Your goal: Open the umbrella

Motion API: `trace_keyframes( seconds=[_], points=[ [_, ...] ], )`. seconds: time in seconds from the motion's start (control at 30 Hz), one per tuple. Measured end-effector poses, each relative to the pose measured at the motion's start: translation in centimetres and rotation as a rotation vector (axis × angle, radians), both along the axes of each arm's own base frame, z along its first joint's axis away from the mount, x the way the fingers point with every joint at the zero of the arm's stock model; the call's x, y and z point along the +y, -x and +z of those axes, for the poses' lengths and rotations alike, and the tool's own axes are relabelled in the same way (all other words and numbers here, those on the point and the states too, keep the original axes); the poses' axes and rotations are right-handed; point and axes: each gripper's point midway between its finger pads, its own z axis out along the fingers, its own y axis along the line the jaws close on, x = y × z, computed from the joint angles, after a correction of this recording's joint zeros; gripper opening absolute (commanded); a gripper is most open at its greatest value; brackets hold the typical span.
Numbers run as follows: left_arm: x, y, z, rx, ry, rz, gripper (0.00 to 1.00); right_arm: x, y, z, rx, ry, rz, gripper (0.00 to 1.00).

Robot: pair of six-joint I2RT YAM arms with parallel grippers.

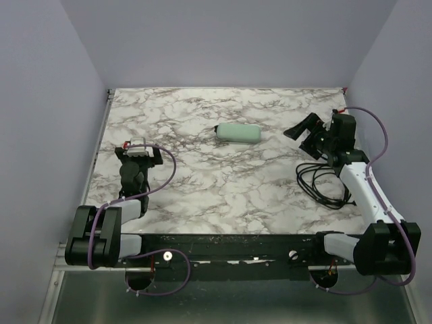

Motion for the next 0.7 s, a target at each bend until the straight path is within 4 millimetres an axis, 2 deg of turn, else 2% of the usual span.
trace_keyframes(
  seconds=[0.17, 0.33, 0.37, 0.43, 0.5, 0.6, 0.63, 0.7],
  points=[
    [0.0, 0.0, 0.0, 0.0, 0.0, 0.0, 0.98, 1.5, 2.6, -1.8, 0.05, -0.031, 0.051, 1.0],
    [1.0, 0.3, -0.7, 0.057, 0.03, 0.052, 0.99, 3.5, 3.6, -1.7, 0.051, -0.025, 0.116, 1.0],
    [1.3, 0.3, -0.1, 0.061, 0.046, 0.076, 0.99, 3.8, 3.7, -1.8, 0.053, -0.022, 0.125, 1.0],
    [2.0, -0.3, 2.0, 0.108, 0.128, 0.141, 0.99, 4.3, 3.8, -1.9, 0.056, -0.02, 0.143, 1.0],
    [2.0, -1.6, 5.7, 0.155, 0.198, 0.169, 0.98, 4.4, 3.7, -1.8, 0.06, -0.015, 0.149, 1.0],
    [1.3, -2.5, 11.8, 0.227, 0.354, 0.193, 0.99, 4.9, 3.0, -1.4, 0.057, -0.006, 0.166, 1.0],
    [1.1, -2.3, 12.8, 0.237, 0.383, 0.187, 0.98, 5.1, 2.6, -1.3, 0.058, -0.004, 0.173, 1.0],
    [0.0, -0.8, 12.7, 0.292, 0.444, 0.156, 0.99, 5.6, 1.8, -1.1, 0.063, -0.005, 0.184, 1.0]
  ],
)
